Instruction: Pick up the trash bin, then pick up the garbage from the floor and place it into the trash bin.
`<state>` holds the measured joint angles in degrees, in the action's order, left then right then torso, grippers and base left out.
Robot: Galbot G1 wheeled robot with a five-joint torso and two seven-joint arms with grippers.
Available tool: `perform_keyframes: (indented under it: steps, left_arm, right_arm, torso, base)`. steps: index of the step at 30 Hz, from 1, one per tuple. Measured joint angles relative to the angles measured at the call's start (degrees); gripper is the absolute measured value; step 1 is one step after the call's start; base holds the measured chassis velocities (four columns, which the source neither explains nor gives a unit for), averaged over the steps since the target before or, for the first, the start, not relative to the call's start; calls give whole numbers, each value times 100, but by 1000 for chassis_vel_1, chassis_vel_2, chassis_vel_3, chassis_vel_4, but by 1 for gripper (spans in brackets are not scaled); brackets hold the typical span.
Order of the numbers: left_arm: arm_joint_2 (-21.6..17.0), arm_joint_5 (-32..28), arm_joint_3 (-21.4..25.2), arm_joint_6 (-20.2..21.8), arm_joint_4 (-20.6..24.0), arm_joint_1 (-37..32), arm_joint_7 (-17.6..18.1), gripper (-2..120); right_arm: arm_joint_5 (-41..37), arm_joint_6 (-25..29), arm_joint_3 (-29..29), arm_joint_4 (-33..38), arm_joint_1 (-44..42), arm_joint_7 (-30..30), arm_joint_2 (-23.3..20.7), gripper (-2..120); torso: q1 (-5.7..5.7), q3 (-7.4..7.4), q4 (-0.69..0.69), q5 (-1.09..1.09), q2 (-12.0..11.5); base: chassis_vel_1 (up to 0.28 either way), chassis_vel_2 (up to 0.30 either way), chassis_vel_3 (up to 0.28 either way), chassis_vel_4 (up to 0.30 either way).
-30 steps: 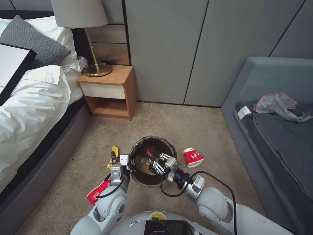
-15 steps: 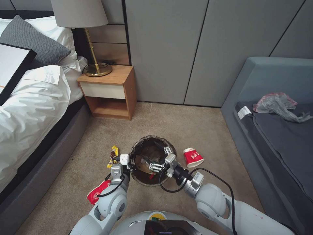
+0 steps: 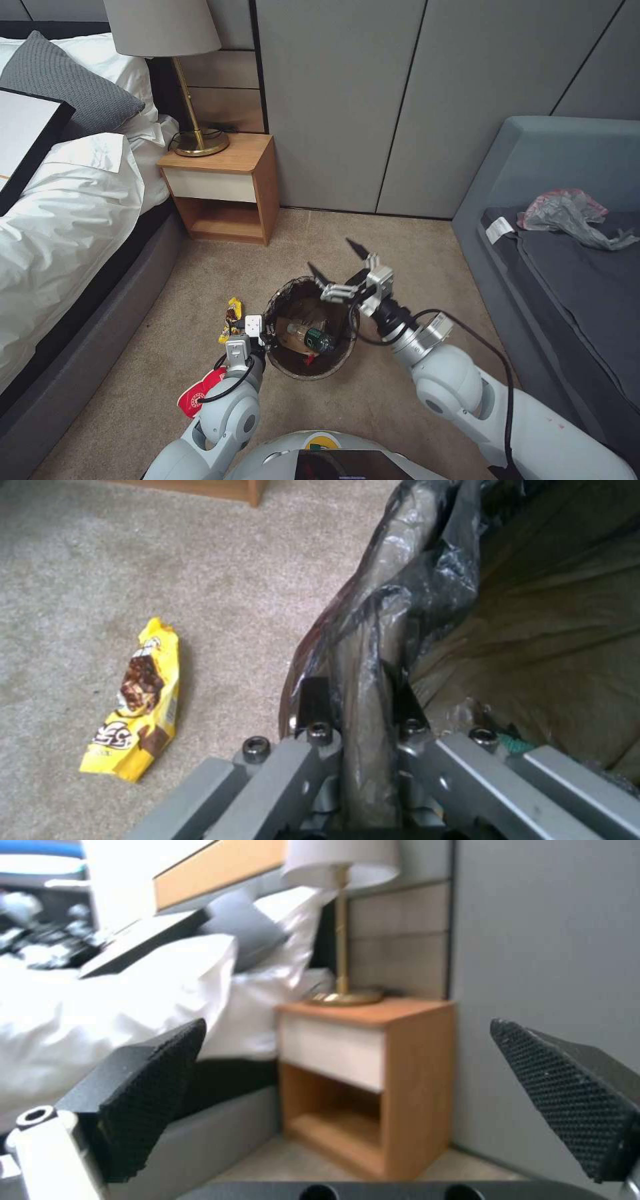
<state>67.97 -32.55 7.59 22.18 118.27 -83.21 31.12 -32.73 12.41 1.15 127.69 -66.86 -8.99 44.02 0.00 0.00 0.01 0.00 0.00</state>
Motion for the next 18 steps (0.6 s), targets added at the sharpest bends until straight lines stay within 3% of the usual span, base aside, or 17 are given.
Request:
perform_keyframes:
  steps: [8, 18]
  left_arm:
    - [-44, 12, 72, -79, 13, -28, -28, 0]
    - [-126, 27, 195, -180, 17, -96, -87, 0]
  right_arm:
    - [-5, -357, -1144, 80, -669, -548, 115, 100]
    - [570, -583, -2261, -196, -1507, -1176, 793, 100]
  torso:
    - [0, 0, -2, 1, 0]
    - [0, 0, -2, 0, 0]
  base:
    - [0, 0, 0, 0]
    - [0, 0, 0, 0]
